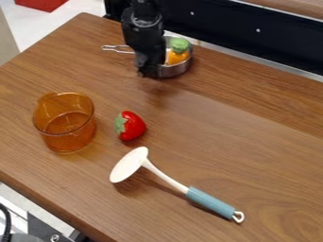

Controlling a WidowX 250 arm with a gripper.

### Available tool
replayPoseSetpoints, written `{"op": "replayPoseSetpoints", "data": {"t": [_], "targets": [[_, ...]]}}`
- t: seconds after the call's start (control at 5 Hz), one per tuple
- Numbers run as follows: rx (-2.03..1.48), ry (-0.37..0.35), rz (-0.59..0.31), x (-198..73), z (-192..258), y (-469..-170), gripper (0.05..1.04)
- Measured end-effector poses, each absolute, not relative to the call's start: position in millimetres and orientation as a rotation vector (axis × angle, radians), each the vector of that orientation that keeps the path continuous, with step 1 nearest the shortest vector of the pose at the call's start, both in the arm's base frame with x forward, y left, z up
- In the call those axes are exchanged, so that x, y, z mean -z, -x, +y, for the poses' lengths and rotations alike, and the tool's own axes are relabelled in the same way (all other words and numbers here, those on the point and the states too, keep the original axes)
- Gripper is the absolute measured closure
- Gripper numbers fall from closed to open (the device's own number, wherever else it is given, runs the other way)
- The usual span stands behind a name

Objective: Moved a bowl to the left corner of the table

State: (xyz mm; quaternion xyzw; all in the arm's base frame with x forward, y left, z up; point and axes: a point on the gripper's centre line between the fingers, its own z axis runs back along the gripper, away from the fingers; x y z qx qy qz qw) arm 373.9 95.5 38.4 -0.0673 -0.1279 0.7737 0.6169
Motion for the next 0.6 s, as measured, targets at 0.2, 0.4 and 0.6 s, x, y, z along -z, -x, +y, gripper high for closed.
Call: {"op": "replayPoseSetpoints", "data": {"t": [0.2,0.4,0.6], "targets": [[-1.772,0.178,-0.331,-63,103,-372,0.13],[-1.709,0.175,-0.36,-80,108,-361,0.083],[-1.574,0.144,-0.365,-83,109,-340,0.083]]}}
